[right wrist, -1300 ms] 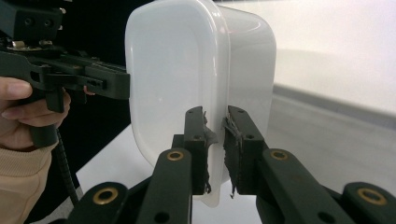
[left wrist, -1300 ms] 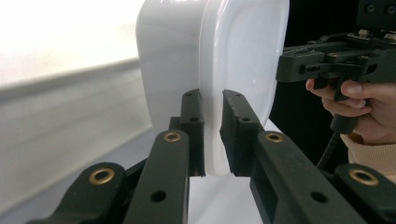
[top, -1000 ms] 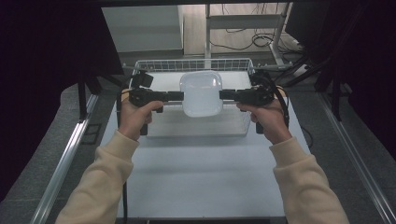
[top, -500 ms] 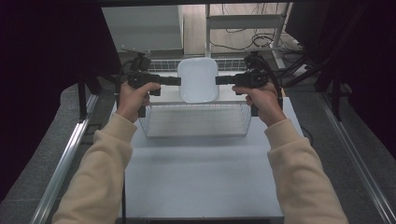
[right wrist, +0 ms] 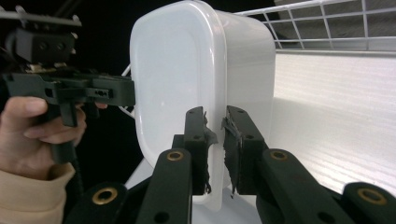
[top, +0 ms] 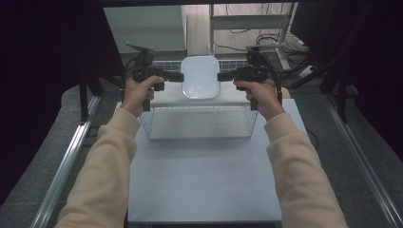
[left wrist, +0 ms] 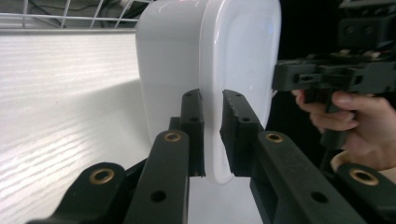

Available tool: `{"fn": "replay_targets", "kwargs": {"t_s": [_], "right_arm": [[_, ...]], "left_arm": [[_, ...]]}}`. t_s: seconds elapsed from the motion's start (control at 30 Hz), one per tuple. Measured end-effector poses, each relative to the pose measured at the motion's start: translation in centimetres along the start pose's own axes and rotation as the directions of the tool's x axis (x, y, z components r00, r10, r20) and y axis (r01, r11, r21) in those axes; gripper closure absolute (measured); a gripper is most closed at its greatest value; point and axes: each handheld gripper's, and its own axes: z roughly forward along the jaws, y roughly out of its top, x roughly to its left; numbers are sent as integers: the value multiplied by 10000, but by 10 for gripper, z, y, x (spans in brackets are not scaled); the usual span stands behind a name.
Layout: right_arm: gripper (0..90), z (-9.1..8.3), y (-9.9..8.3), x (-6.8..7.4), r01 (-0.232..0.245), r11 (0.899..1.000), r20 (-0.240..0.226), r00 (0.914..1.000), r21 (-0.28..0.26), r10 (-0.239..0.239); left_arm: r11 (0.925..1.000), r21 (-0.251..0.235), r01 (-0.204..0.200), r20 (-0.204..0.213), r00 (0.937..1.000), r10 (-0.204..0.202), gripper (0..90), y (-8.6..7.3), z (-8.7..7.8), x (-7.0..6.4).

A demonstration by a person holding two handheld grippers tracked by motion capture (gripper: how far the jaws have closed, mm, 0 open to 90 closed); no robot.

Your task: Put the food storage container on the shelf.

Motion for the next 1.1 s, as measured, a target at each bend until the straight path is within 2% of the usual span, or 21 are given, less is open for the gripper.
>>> {"fn": "replay_targets", "kwargs": {"t_s": [0.07, 0.17, 0.23, 0.33, 0.4, 0.5, 0.6, 0.63, 0.7, 0.73, 0.83, 0.87, 0.9, 0.93, 1.0, 1.03, 1.1], "right_arm": [[790, 1, 1, -3, -130, 9999, -90, 9999, 2, 130], [785, 4, 6, -13, -626, 9980, -346, 9974, -12, 625], [774, 7, 10, -16, -831, 9965, -425, 9956, 21, 831], [752, 12, 15, -19, -1039, 9945, -282, 9942, 92, 1041], [745, 15, 18, -22, -1225, 9924, -259, 9921, 110, 1227], [738, 19, 19, -27, -1730, 9849, -296, 9845, 42, 1731], [720, 22, 20, -30, -2132, 9770, -329, 9765, -37, 2129], [708, 23, 19, -32, -2147, 9767, -270, 9763, 0, 2146], [688, 26, 19, -34, -2344, 9721, -241, 9719, -13, 2343], [689, 27, 19, -35, -2350, 9720, -261, 9717, -54, 2348], [684, 28, 18, -34, -2328, 9722, -201, 9724, -230, 2324], [653, 28, 18, -34, -2319, 9724, -170, 9727, -261, 2315], [577, 28, 18, -33, -2243, 9738, -199, 9745, -377, 2236], [508, 27, 18, -30, -2161, 9746, -149, 9764, -586, 2156], [405, 21, 17, -22, -1675, 9819, 129, 9855, -886, 1693], [357, 17, 16, -18, -1394, 9851, 263, 9894, -1010, 1428], [293, 7, 13, -9, -751, 9884, 527, 9952, -1323, 827]], "left_arm": [[9999, -10, 129, 106, 9999, -129, 804, 2, 1, 3], [9977, 0, 672, 474, 9966, -672, 799, 8, 5, 13], [9959, 24, 899, 389, 9952, -899, 787, 11, 7, 17], [9921, 67, 1254, 402, 9913, -1255, 770, 16, 11, 22], [9884, 45, 1517, 484, 9872, -1518, 759, 18, 13, 27], [9809, 9, 1946, 632, 9789, -1942, 747, 20, 16, 33], [9756, -89, 2193, 597, 9740, -2184, 734, 21, 20, 39], [9744, -125, 2245, 559, 9731, -2235, 733, 21, 22, 41], [9704, -217, 2405, 814, 9678, -2380, 728, 21, 23, 46], [9697, -285, 2426, 800, 9676, -2397, 729, 21, 24, 47], [9734, -357, 2263, 639, 9725, -2238, 714, 20, 25, 45], [9763, -382, 2130, 459, 9764, -2113, 675, 20, 25, 43], [9781, -553, 2007, 265, 9795, -1995, 602, 20, 24, 42], [9806, -825, 1779, 63, 9840, -1780, 532, 19, 22, 40], [9873, -1106, 1138, -572, 9910, -1206, 420, 16, 13, 33], [9888, -1266, 792, -730, 9934, -889, 376, 14, 8, 29], [9917, -1281, 84, -1129, 9933, -230, 334, 6, -3, 21]]}}
